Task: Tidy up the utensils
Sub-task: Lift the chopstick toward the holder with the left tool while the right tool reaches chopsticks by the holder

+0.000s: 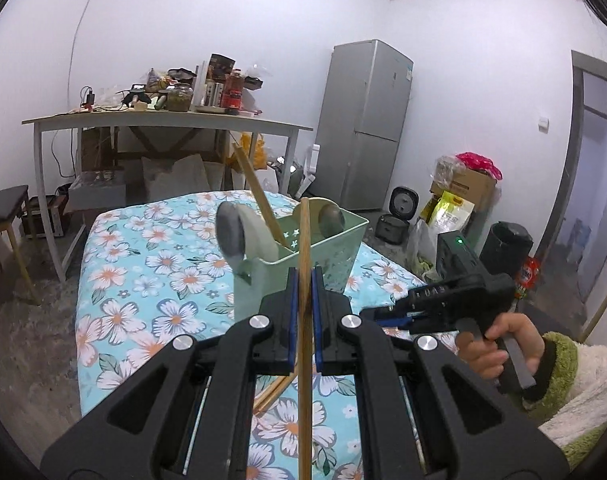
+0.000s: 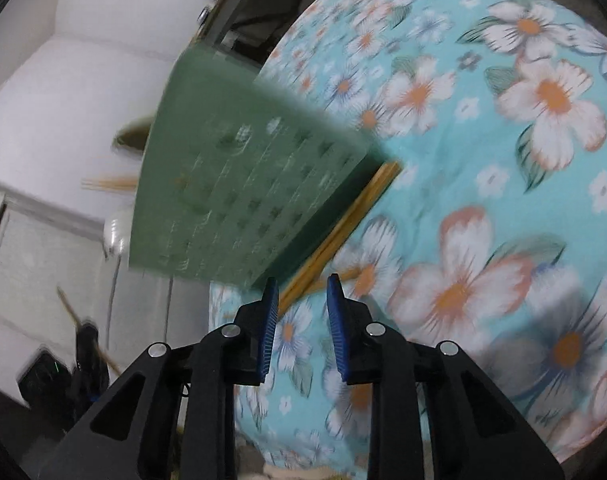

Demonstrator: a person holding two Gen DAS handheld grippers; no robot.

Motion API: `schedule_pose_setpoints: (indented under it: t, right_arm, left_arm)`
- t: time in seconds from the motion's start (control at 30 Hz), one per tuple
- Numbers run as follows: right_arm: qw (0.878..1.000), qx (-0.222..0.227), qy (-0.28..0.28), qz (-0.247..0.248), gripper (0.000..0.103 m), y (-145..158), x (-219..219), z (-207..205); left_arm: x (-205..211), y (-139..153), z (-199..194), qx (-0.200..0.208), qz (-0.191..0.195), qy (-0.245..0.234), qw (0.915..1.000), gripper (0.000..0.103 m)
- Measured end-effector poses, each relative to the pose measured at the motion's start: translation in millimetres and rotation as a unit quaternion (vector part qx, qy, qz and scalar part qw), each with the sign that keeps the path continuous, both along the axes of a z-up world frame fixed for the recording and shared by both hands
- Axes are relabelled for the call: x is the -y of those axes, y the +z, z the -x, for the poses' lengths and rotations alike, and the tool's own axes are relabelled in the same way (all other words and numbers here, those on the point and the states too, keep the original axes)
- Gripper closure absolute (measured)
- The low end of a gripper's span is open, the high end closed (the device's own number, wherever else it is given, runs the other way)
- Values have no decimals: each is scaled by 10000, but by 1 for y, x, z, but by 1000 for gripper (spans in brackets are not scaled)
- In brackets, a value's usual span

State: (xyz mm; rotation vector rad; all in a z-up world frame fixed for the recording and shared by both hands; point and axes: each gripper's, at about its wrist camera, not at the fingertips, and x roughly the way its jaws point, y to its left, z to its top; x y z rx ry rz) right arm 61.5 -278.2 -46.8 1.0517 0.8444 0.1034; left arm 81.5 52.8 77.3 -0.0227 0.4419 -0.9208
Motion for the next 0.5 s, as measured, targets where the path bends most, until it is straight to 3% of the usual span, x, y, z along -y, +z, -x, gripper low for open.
schedule_pose_setpoints:
  t: [0.2, 0.5]
  right_arm:
    - [9946, -306, -919, -371, 81, -25, 37, -15]
    - [9863, -527, -1407, -685, 86, -45, 51, -31]
  left_arm:
    - [-12, -5, -4, -122, 174, 44, 9998, 97]
    - [-18, -9, -10, -176, 260, 34, 9995, 97]
